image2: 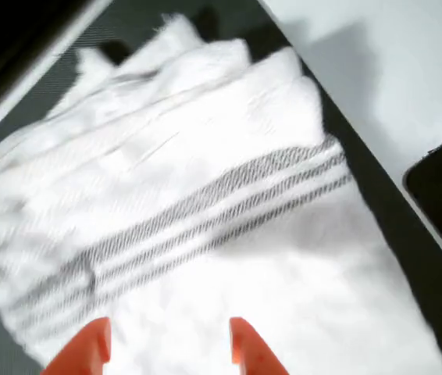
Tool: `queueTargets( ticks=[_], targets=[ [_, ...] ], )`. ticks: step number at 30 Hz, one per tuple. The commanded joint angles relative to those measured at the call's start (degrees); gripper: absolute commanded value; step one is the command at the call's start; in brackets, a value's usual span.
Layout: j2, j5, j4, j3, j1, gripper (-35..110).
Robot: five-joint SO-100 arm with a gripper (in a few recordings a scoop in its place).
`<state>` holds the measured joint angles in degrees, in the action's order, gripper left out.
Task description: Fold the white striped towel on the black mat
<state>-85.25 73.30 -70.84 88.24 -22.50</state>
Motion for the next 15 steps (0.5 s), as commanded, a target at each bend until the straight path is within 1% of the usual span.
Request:
queueTargets(
  ticks=[1,5,7,10,13,15],
  targets=[
    [-16.9,1.8,2.9,9.9,1.6,20],
    [-32.8,3.3,5.8,25.4,6.0,17],
    [-41.0,3.8,9.5,34.2,8.2,14],
    [-51.0,5.1,11.9,44.9,11.7,7],
    [-63.9,6.5,16.4,57.7,14.9,1],
    [-72.4,6.9,17.3,64.9,17.2,0]
  ],
)
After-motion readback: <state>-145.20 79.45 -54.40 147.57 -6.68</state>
